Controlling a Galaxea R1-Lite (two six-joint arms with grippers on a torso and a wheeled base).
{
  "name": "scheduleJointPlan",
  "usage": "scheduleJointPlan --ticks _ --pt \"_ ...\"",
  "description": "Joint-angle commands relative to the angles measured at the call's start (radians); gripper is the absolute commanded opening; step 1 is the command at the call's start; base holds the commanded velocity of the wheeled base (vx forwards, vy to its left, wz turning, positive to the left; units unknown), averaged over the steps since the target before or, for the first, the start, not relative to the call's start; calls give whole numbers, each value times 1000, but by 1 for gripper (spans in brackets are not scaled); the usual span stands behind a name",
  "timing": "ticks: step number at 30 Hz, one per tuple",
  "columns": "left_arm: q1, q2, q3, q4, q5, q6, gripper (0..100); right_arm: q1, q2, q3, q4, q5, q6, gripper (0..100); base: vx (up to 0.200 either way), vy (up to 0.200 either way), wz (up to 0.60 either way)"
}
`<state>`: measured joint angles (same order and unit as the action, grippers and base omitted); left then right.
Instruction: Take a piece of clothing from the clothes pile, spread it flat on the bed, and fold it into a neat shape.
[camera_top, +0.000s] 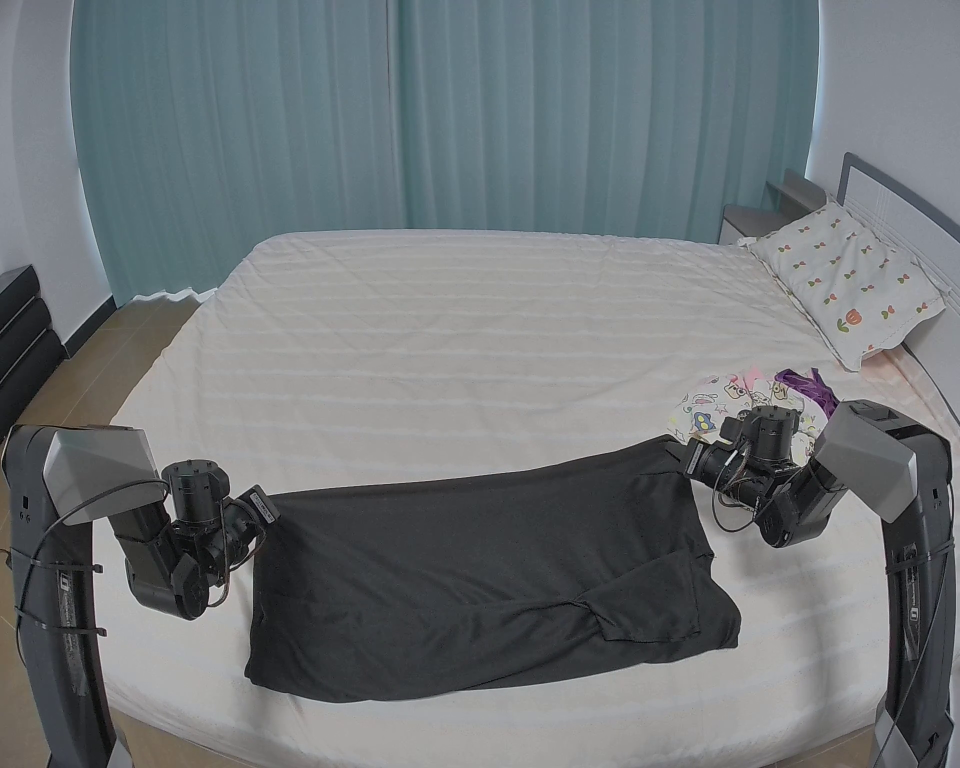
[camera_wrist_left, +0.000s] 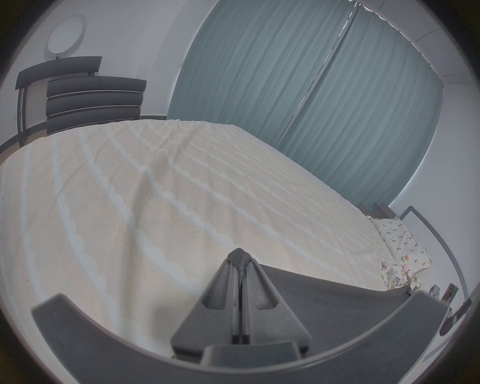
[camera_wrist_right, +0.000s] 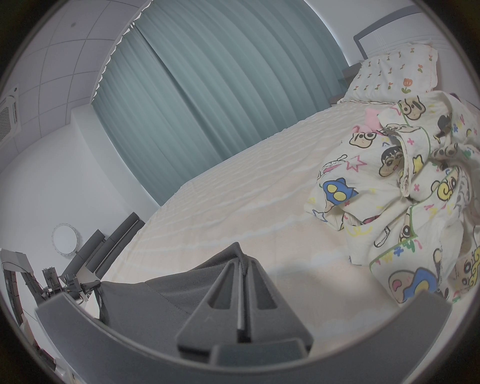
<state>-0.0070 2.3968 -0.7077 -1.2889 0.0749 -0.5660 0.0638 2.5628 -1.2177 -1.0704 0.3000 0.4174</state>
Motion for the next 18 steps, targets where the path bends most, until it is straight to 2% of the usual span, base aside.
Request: scheduleJointPlan --ticks 1,10,15,18 --pt "1 22 -16 -1 2 -2 0 -2 25 -8 -6 -1 6 0 0 0 0" --pt "12 19 19 -3 3 1 0 -13 -29 75 -19 24 23 0 0 0 0" --pt "13 4 43 -9 3 0 0 -13 -49 116 -60 36 24 0 0 0 0" --pt "13 -13 102 -58 0 0 0 -13 -67 185 -112 59 23 0 0 0 0"
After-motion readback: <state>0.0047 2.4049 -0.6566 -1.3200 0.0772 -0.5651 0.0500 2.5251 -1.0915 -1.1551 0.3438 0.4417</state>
